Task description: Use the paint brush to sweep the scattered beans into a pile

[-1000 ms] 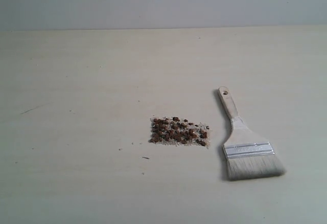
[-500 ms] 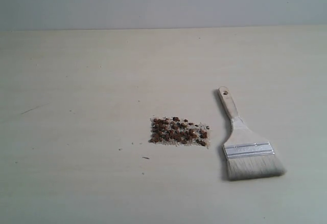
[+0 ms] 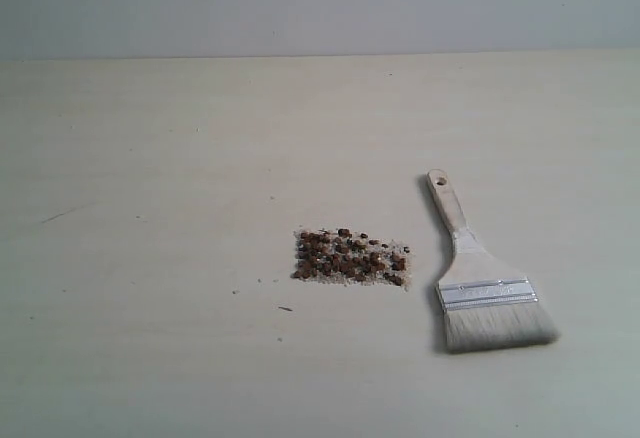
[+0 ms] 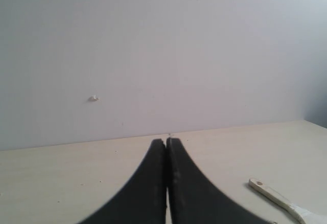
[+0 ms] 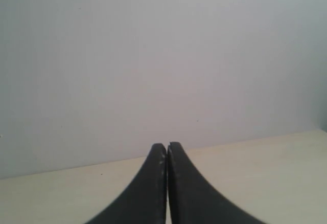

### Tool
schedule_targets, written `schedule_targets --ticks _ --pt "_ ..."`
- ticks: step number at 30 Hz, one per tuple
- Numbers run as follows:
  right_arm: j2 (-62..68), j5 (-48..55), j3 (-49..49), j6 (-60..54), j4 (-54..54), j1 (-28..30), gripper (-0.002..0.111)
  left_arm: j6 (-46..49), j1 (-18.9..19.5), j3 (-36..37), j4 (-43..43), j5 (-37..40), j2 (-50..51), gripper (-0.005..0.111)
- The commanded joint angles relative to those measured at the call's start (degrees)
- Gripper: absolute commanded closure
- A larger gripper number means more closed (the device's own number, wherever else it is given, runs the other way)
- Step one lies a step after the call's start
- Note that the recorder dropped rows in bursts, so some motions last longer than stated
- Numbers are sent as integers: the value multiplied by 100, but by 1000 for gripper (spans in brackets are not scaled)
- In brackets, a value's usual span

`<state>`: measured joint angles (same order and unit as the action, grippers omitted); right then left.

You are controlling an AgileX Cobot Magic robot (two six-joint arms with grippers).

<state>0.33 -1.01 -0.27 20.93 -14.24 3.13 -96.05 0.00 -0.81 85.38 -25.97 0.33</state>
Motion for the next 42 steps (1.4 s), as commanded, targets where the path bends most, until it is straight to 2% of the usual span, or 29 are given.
schedule_targets --ticks 1,12,17,24,29,33,35,36,40,42 --pt "-33 -17 27 28 -59 21 108 -8 6 14 -3 21 -33 107" --pt "-33 -17 27 17 -107 21 108 -8 6 14 -3 21 -33 107" --pt "-33 -17 27 27 -76 21 108 231 6 14 278 2 -33 107" --pt "-33 -17 27 27 -76 21 108 99 6 14 206 -791 -33 107" --pt "-33 -17 27 16 -88 21 108 139 6 14 -691 -926 -33 107" --pt "-33 -17 27 16 -88 21 108 276 6 42 -1094 -805 -33 107" --pt "-33 -17 27 27 -75 21 108 1354 6 81 -2302 -605 -33 107" --pt "-33 -17 27 27 -75 21 108 2218 6 81 -3261 -408 -33 107" --pt "-33 -17 27 27 -75 21 108 4408 6 81 -6043 970 -33 107" --pt "-33 -17 27 25 -60 21 108 6036 6 81 -7136 1893 -33 107"
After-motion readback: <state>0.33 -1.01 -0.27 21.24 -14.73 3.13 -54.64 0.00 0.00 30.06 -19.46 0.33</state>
